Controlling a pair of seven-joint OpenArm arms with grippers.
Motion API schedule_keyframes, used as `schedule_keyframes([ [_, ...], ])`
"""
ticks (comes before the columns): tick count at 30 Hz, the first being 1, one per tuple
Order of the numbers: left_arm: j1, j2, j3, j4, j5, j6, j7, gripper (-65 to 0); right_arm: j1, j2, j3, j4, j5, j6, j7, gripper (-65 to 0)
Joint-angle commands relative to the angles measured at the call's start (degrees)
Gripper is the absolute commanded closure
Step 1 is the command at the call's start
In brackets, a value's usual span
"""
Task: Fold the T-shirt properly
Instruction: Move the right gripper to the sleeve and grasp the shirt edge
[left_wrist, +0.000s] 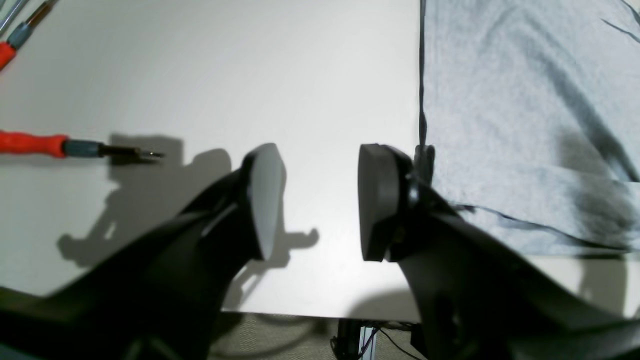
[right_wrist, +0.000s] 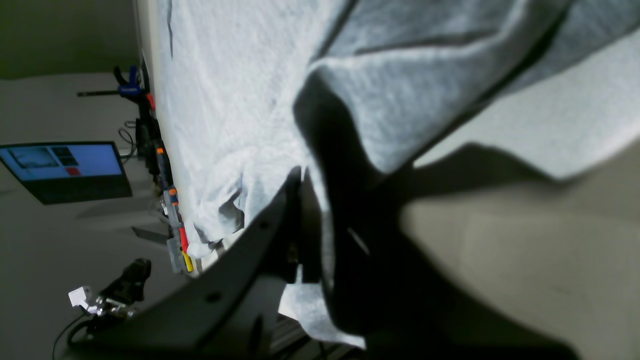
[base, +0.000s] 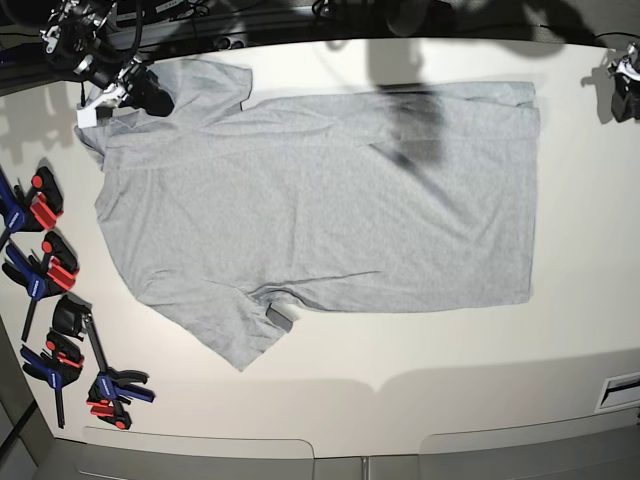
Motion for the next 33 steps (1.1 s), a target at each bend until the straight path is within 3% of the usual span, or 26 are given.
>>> schedule_keyframes([
  [1,0.68,-1.01,-0.59,0.98,-0.98,-0.02,-1.01,-24.1,3.58,-0.33,-1.57,1.40,10.41,3.79,5.35,0.0],
  [11,2.69,-0.98,-0.59,0.98,-0.96,0.00,-1.01,-24.1,-2.14,-0.33,-1.03,3.61,10.41,3.79,5.14,0.0],
  [25,2.78,-0.98,-0.59,0.98,-1.01,0.02,-1.01,-24.1,-12.52,-0.33,4.83,7.87,10.41,3.79,4.74,0.0],
  [33,2.75,-1.01,-0.59,0.98,-1.01,0.00,-1.44,-24.1,-7.06,-0.33,4.76,7.87,10.41,3.79,5.09,0.0],
])
